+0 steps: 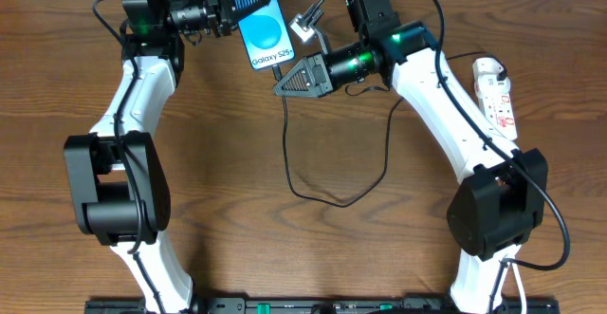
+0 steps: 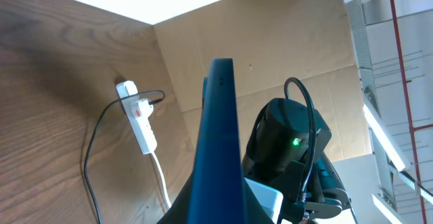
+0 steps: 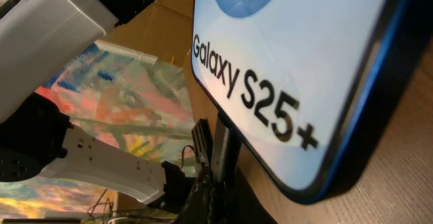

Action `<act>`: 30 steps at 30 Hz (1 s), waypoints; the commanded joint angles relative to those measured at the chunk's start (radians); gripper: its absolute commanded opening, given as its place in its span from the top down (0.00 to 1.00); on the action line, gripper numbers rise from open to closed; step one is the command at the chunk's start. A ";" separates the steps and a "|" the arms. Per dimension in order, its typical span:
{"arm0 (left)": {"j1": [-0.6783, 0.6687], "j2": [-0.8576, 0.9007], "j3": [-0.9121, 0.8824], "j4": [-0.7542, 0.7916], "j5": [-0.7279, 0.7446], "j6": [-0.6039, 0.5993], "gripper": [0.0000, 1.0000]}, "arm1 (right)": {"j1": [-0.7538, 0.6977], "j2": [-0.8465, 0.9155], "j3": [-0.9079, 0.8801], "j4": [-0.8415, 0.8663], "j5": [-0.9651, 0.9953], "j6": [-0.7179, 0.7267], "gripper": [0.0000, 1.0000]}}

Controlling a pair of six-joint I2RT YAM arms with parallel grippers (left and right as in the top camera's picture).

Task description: Plug charger to phone and switch on socket

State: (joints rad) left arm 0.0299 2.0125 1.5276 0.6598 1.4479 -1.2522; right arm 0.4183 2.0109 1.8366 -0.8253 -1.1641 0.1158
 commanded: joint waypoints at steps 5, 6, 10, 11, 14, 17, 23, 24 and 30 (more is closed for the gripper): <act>-0.001 -0.019 0.015 0.008 0.089 0.045 0.93 | -0.006 -0.015 0.011 -0.095 0.051 -0.076 0.71; 0.005 -0.019 0.015 0.008 0.089 0.052 0.93 | -0.006 -0.015 0.011 -0.121 0.052 -0.103 0.69; 0.029 -0.016 0.013 0.007 0.089 0.115 0.93 | -0.019 -0.015 0.011 -0.192 0.053 -0.182 0.60; 0.032 -0.013 0.011 0.007 0.089 0.121 0.92 | -0.027 -0.015 0.011 -0.202 0.057 -0.185 0.58; 0.032 -0.002 -0.012 -0.029 0.085 0.145 0.93 | -0.075 -0.015 0.011 -0.220 0.089 -0.185 0.57; 0.018 0.008 -0.060 -0.145 0.062 0.214 0.93 | -0.142 -0.015 0.011 -0.223 0.112 -0.184 0.55; -0.039 0.010 -0.161 -0.372 -0.067 0.420 0.93 | -0.262 -0.015 0.011 -0.226 0.182 -0.161 0.52; -0.045 0.010 -0.174 -0.386 -0.097 0.442 0.93 | -0.274 -0.015 0.011 -0.227 0.190 -0.161 0.52; -0.080 0.010 -0.218 -0.630 -0.434 0.563 0.93 | -0.295 -0.015 0.011 -0.224 0.312 -0.093 0.53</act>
State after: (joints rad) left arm -0.0422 2.0266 1.3159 0.0978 1.2362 -0.8040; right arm 0.1162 2.0109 1.8381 -1.0512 -0.9314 -0.0139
